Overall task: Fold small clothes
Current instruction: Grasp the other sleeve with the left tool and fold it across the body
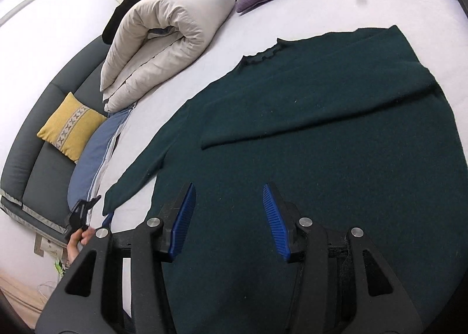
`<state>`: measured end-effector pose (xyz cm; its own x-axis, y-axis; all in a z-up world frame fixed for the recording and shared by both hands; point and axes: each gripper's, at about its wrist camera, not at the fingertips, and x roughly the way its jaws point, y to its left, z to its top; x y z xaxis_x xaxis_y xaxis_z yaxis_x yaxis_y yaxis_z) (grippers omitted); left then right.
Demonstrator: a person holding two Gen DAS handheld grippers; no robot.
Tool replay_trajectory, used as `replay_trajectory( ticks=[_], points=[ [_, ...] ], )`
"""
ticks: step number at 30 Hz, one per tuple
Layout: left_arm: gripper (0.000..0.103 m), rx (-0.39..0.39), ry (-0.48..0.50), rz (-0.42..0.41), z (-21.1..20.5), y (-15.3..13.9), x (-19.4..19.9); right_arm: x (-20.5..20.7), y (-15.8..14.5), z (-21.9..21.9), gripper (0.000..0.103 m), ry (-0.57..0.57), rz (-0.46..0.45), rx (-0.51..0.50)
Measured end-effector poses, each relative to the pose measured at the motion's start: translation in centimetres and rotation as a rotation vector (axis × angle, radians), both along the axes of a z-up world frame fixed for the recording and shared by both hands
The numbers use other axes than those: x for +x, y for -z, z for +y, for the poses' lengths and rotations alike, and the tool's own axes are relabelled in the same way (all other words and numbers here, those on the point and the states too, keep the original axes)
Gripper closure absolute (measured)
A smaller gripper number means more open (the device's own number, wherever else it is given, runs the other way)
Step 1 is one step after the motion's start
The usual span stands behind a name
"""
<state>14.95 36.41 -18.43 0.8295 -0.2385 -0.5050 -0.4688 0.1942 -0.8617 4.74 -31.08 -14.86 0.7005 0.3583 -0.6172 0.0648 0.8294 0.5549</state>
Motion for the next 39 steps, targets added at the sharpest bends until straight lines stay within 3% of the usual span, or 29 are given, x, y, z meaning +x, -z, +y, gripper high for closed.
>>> replay_trajectory(
  ticks=[2, 4, 10, 16, 21, 23, 29, 34, 37, 38, 39],
  points=[
    [0.083, -0.058, -0.037, 0.018, 1.1, 0.9, 0.7, -0.2, 0.3, -0.1, 0.057, 0.004, 0.004, 0.016],
    [0.088, -0.082, -0.051, 0.032, 1.5, 1.3, 1.2, -0.2, 0.7, -0.6, 0.057, 0.008, 0.007, 0.029],
    [0.093, 0.138, 0.035, 0.041, -1.1, -2.7, 1.7, -0.1, 2.2, -2.7, 0.057, 0.026, 0.013, 0.071],
    [0.093, 0.471, 0.254, 0.000, -10.7, -9.9, 5.2, -1.2, 3.1, -5.4, 0.057, 0.065, 0.005, 0.104],
    [0.093, 0.837, 0.501, -0.084, -23.9, -14.9, 6.7, -3.0, 4.0, -8.6, 0.057, 0.123, 0.001, 0.138],
    [0.093, 0.972, 0.596, -0.122, -29.6, -15.5, 6.6, -3.7, 4.4, -9.7, 0.057, 0.146, 0.004, 0.147],
    [0.094, 1.274, 0.805, -0.223, -43.5, -14.6, 4.8, -5.6, 5.9, -12.6, 0.055, 0.208, 0.009, 0.185],
    [0.094, 1.402, 0.899, -0.223, -50.9, -11.7, 4.8, -6.4, 6.7, -14.1, 0.055, 0.241, 0.006, 0.211],
    [0.087, 1.456, 0.941, -0.188, -53.4, -9.8, 4.8, -6.9, 7.0, -14.6, 0.055, 0.255, 0.003, 0.213],
    [0.075, 1.458, 0.952, -0.168, -53.7, -9.3, 4.7, -6.9, 7.1, -14.8, 0.055, 0.260, 0.005, 0.215],
    [0.056, 1.435, 0.965, -0.157, -53.7, -8.9, 4.7, -7.0, 7.1, -15.0, 0.055, 0.263, 0.010, 0.214]
  ],
)
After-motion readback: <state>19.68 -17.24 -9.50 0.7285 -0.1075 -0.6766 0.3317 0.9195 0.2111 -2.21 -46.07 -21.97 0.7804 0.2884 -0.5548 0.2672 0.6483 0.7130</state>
